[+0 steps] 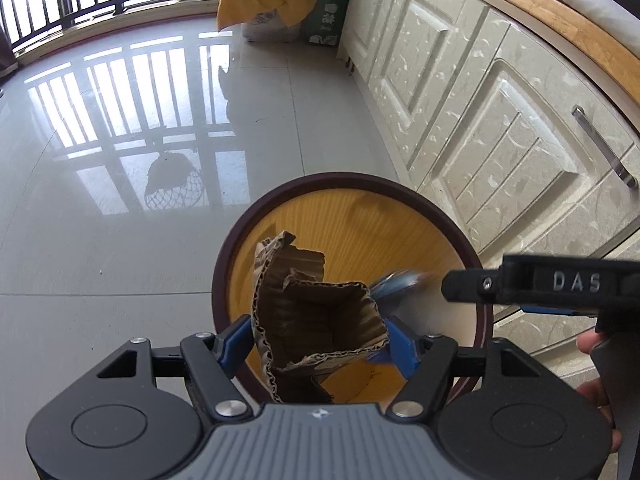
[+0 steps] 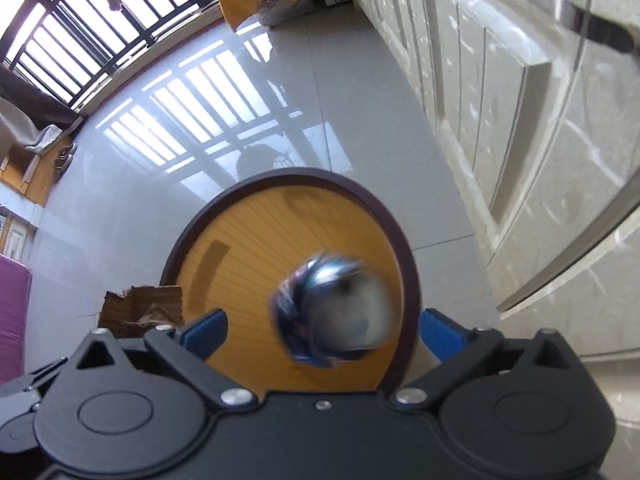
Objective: Collect trash
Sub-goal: 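Open the right tool to drop the can while the left tool drops the cardboard, then move both open tools back toward the trash on the bench, then grasp the blue floral snack bag with the right tool while the left tool grasps the clear plastic bag, then carry the blue snack bag and clear plastic bag toward the wastebasket with both tools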
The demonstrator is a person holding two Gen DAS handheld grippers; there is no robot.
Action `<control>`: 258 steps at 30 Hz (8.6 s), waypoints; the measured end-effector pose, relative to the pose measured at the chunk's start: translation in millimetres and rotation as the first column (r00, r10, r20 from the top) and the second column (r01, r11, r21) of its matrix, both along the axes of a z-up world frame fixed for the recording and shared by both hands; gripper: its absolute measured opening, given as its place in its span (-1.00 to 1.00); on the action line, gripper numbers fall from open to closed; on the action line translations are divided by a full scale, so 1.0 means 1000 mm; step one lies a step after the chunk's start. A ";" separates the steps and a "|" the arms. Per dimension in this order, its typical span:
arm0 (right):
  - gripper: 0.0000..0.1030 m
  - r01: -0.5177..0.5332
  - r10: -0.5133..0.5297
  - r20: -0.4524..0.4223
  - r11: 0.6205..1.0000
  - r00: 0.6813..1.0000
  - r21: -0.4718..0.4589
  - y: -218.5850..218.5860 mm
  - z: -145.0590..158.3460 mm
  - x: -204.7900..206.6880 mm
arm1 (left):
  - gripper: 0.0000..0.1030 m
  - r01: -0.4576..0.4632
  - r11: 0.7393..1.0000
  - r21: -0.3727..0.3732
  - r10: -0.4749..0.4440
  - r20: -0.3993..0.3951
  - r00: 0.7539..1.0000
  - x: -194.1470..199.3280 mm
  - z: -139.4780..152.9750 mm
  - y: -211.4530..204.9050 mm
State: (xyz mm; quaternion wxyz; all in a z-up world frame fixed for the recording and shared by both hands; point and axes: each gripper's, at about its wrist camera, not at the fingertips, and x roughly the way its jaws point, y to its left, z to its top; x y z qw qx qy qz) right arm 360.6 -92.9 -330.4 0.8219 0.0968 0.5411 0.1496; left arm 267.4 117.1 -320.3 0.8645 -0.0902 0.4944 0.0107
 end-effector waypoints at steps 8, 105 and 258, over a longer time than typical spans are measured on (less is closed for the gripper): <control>1.00 -0.013 0.013 -0.001 0.999 1.000 -0.039 -0.001 0.001 -0.001 | 0.66 0.036 0.998 0.042 -0.036 -0.008 0.999 0.008 0.002 -0.008; 1.00 0.261 -0.082 0.623 0.944 0.778 -0.201 -0.242 0.328 -0.165 | 1.00 -0.021 0.998 0.054 0.000 0.365 0.931 -0.071 0.295 -0.116; -0.61 0.072 -0.021 0.466 0.993 0.884 -0.090 -0.158 0.306 -0.193 | -0.77 0.117 0.993 0.017 -0.113 0.414 0.903 -0.129 0.284 -0.115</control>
